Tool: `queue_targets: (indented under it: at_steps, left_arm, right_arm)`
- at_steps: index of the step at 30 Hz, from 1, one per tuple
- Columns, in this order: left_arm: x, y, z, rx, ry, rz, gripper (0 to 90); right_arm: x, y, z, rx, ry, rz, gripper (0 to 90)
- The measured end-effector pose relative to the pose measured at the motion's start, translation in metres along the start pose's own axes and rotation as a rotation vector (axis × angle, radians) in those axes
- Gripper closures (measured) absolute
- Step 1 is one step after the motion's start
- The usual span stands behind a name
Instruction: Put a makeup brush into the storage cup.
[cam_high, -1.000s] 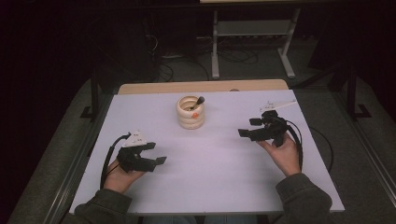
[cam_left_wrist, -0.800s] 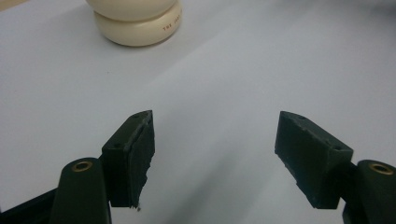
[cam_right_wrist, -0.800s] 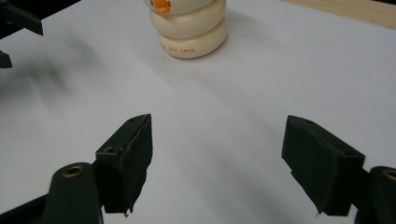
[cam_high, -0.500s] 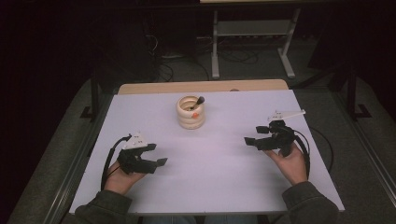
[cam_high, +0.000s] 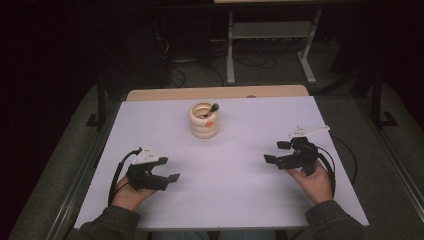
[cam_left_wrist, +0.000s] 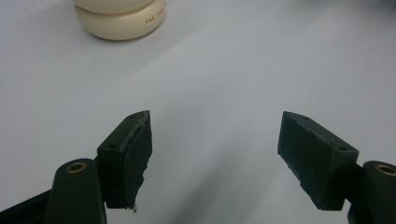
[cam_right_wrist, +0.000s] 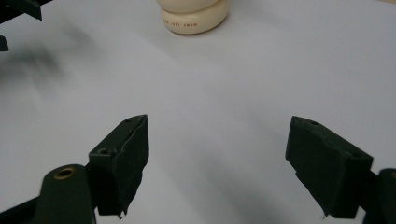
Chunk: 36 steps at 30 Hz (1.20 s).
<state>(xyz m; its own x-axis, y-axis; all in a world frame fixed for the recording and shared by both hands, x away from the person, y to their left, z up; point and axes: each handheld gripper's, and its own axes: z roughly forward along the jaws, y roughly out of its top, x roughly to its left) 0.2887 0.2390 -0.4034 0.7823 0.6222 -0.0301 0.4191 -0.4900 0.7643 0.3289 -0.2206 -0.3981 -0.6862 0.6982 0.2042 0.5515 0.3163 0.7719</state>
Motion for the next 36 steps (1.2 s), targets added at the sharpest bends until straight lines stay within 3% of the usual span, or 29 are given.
queue_targets:
  at_steps: [14,27,36]
  left_arm:
    - [-0.004,-0.016,-0.004,0.006,0.011,-0.007,25.7]
    - [-0.004,-0.025,-0.005,-0.002,0.02,-0.026,25.0]
    - [-0.001,-0.029,-0.003,-0.002,0.032,-0.033,24.6]
  right_arm:
    - [0.004,-0.02,-0.006,-0.005,0.012,0.003,19.8]
    - [0.004,-0.043,-0.012,-0.008,0.017,0.047,18.8]
    - [0.008,-0.052,-0.016,-0.007,0.007,0.025,19.0]
